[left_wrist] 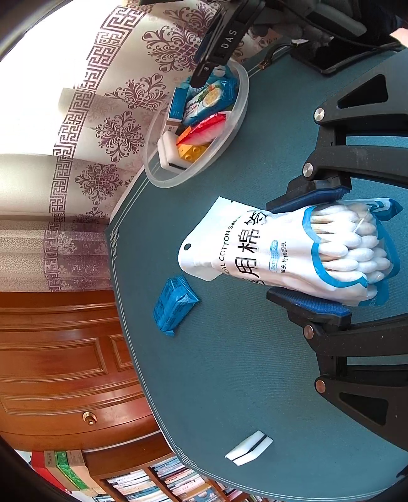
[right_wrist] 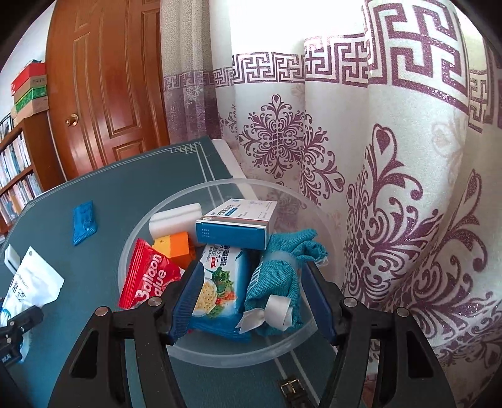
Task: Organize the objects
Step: 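Carry the cotton swab bag with the left gripper over the bowl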
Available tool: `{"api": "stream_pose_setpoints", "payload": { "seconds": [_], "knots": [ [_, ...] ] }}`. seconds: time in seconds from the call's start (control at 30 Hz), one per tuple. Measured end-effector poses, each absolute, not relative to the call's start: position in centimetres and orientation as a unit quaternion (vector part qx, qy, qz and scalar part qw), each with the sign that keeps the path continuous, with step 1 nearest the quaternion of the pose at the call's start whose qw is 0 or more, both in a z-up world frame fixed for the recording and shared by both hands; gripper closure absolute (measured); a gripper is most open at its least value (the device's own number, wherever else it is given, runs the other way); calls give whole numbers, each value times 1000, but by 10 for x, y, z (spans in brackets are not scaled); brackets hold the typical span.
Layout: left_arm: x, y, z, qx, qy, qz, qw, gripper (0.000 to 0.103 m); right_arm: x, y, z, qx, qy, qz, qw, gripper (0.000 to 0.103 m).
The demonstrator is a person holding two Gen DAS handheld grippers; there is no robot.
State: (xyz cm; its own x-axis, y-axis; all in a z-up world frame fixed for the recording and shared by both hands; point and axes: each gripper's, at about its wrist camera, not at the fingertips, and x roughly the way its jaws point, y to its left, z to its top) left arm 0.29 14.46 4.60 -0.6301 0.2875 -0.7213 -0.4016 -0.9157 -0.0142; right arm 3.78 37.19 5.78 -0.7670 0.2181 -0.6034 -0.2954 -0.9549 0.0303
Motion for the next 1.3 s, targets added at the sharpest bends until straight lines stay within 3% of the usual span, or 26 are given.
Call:
{"api": "stream_pose_setpoints", "payload": {
  "seconds": [0.33, 0.53, 0.7, 1.3],
  "knots": [
    [-2, 196, 71, -378, 65, 887, 258, 52, 79, 359, 62, -295, 53, 948, 112, 37],
    [-15, 220, 80, -400, 20, 867, 296, 52, 89, 358, 63, -287, 63, 951, 98, 37],
    [-27, 237, 74, -433, -23, 841, 324, 52, 88, 366, 59, -292, 79, 948, 100, 37],
    [-64, 276, 45, -442, -51, 834, 327, 52, 86, 376, 52, -297, 92, 945, 102, 37]
  ]
}}
